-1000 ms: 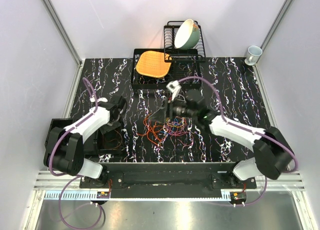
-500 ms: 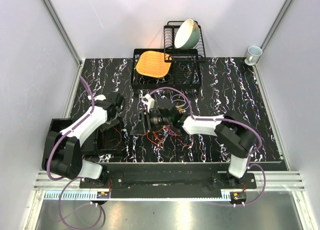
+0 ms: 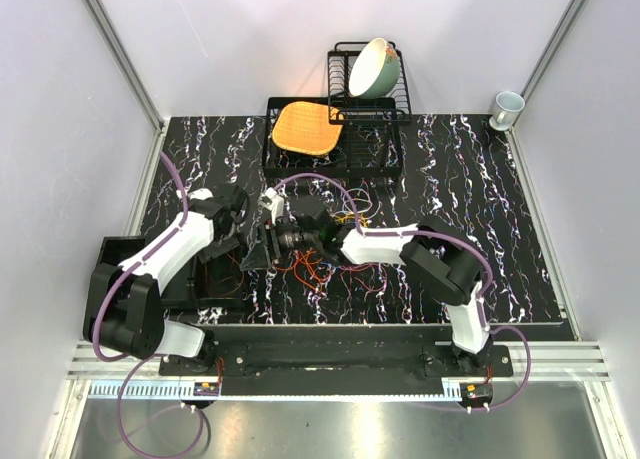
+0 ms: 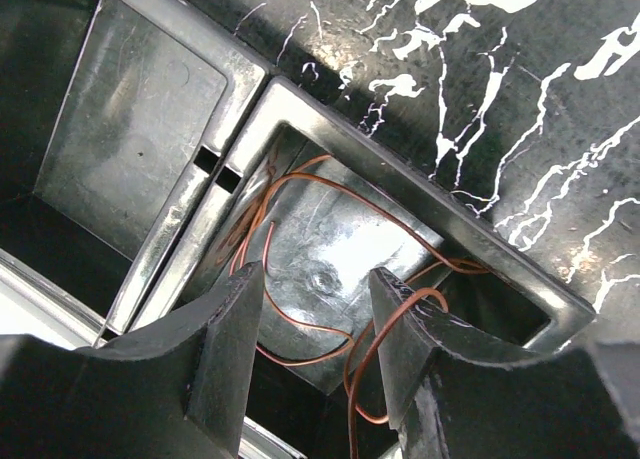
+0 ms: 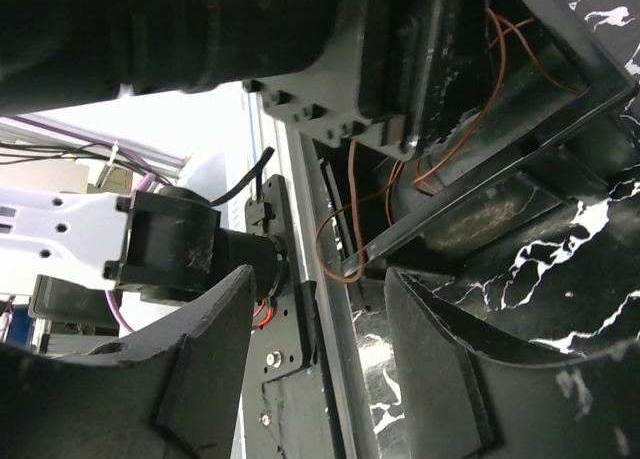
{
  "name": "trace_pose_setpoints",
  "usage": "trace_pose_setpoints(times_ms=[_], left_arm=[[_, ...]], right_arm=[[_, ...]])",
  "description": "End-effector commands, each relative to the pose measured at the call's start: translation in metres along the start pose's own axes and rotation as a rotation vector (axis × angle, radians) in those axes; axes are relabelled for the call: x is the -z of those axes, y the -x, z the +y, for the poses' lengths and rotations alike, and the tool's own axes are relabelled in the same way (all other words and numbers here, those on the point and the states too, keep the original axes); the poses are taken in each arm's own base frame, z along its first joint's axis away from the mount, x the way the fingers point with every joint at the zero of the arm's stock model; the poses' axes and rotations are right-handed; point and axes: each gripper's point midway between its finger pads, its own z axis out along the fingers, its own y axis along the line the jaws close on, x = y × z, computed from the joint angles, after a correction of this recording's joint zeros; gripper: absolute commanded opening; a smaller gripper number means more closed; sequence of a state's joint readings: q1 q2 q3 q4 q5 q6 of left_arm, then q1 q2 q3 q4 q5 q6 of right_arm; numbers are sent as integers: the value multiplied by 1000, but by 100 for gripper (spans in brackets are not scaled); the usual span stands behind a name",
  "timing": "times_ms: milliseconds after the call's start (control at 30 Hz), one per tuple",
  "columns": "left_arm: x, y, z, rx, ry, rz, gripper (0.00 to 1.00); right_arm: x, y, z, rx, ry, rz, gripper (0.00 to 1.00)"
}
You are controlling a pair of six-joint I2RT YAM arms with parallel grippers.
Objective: Untangle the cables
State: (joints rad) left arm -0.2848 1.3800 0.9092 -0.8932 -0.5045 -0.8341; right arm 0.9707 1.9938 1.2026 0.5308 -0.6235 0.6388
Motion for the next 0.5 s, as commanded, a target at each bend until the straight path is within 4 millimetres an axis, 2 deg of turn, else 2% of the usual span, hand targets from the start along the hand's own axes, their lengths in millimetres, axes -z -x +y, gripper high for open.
trace_pose_setpoints(times_ms=[0, 133, 333, 467], left_arm=[[15, 16, -7, 26, -60, -33, 52], [17, 17, -7, 26, -68, -34, 52], [16, 15, -7, 22, -65, -31, 52], [18, 16, -6, 26, -66, -32, 52]], right_arm=[[-14, 14, 19, 50, 80, -18, 60], [-20, 12, 18, 51, 87, -12, 60], [-34, 6, 17, 53, 103, 9, 53], [-39, 6, 18, 52, 112, 13, 45]])
